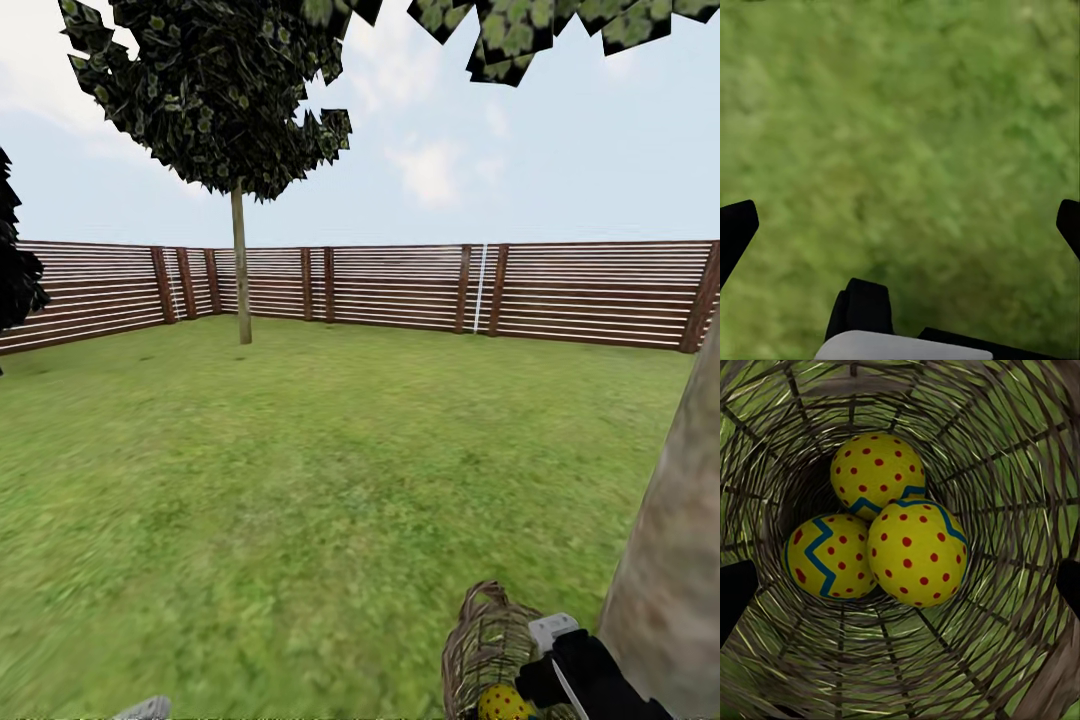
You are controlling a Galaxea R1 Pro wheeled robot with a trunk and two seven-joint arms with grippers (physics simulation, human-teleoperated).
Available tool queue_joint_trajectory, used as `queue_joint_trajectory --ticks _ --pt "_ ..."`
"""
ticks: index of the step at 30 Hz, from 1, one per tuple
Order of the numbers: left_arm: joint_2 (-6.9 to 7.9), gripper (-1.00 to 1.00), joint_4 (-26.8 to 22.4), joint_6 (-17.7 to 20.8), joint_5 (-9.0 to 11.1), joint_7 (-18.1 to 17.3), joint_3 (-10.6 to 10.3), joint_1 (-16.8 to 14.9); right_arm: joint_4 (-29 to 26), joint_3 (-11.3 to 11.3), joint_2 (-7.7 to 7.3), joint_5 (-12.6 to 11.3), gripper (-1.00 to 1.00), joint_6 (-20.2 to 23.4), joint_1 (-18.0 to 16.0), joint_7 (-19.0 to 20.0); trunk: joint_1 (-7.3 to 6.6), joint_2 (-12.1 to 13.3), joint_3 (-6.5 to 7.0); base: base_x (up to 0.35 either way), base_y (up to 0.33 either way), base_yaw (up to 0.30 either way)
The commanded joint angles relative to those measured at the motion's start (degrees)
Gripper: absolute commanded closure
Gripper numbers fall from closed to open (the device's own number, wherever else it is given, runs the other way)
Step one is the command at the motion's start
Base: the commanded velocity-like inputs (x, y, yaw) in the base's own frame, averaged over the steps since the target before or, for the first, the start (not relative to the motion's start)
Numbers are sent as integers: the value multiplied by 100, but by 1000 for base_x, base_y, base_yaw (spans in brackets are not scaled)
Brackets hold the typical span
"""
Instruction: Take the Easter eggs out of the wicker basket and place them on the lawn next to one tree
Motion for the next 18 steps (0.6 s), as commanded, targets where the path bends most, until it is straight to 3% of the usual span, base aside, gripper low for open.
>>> queue_joint_trajectory --ticks 1,5,7,8,12,14,18 --pt "3 -100 -58 24 9 -5 8 0 -6 13 -5 61 -100 26 -4 47 22 -44 -24 0 0 0" --pt "61 -100 -490 24 -7 26 41 -4 -11 15 -5 58 -100 30 -4 52 110 -205 -95 0 0 0" --pt "321 -100 -868 61 14 17 105 -14 -19 13 -5 47 -100 50 -4 55 154 -285 -131 0 0 0" --pt "353 -100 -928 66 25 16 112 -19 -21 13 -5 46 -100 51 -4 55 176 -325 -149 0 0 0" --pt "487 -100 -1309 66 479 42 376 -131 -58 5 -35 43 -100 59 -4 56 264 -485 -221 0 0 0" --pt "499 -100 -1344 43 764 69 474 -504 -70 -1 -50 43 -100 64 -4 59 308 -565 -257 0 0 0" --pt "487 -100 -1306 27 910 86 517 -1200 -90 -3 -50 48 -100 82 -4 56 396 -726 -329 0 0 0"
